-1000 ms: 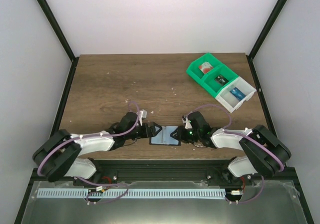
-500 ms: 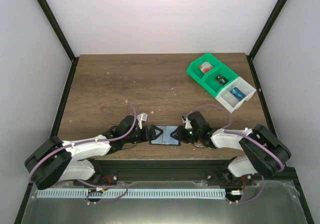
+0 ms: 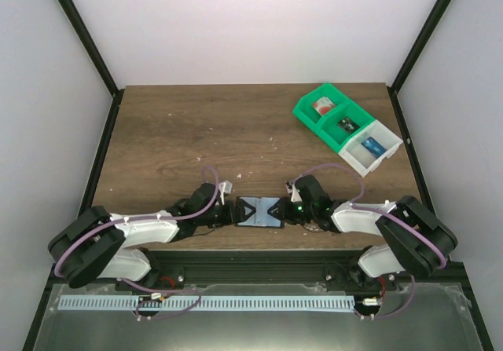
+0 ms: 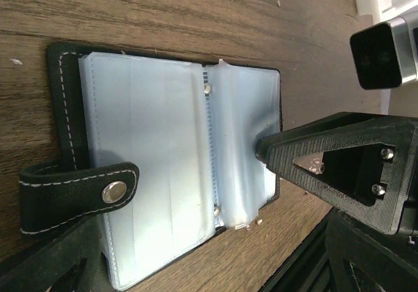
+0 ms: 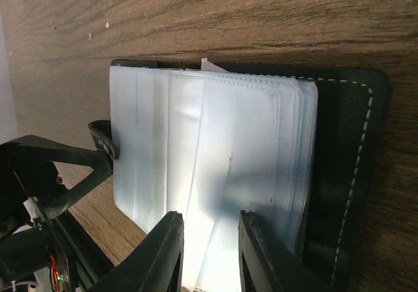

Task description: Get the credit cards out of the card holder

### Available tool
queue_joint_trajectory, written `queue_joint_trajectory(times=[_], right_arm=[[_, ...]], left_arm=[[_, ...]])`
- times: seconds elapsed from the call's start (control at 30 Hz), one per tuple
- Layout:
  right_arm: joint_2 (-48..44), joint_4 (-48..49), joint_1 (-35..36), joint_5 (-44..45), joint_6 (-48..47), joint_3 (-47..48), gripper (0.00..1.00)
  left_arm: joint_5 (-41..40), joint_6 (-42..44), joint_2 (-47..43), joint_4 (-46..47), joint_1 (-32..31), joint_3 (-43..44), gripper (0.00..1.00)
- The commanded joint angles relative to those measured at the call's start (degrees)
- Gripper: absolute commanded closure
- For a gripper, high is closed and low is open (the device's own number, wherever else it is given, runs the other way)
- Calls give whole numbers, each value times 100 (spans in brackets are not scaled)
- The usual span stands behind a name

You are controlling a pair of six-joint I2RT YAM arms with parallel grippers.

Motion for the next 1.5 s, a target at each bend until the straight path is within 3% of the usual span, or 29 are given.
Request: queue_joint_trajectory(times=[0.0,0.8,1.03,1.47], right_arm=[[96,-245,66,202,24,-113,74],[363,134,154,142,135,-300,74],[352,128,156,164,125,-317,74],[-784,-399,153,776,204,-432,74]], left_arm=[[136,-131,215,378,-24,-67,4],[431,-472,671,1451,-238,268,5],[381,-453,451,1638,-301,353,5],[184,-172,382,1320,-302,458,4]])
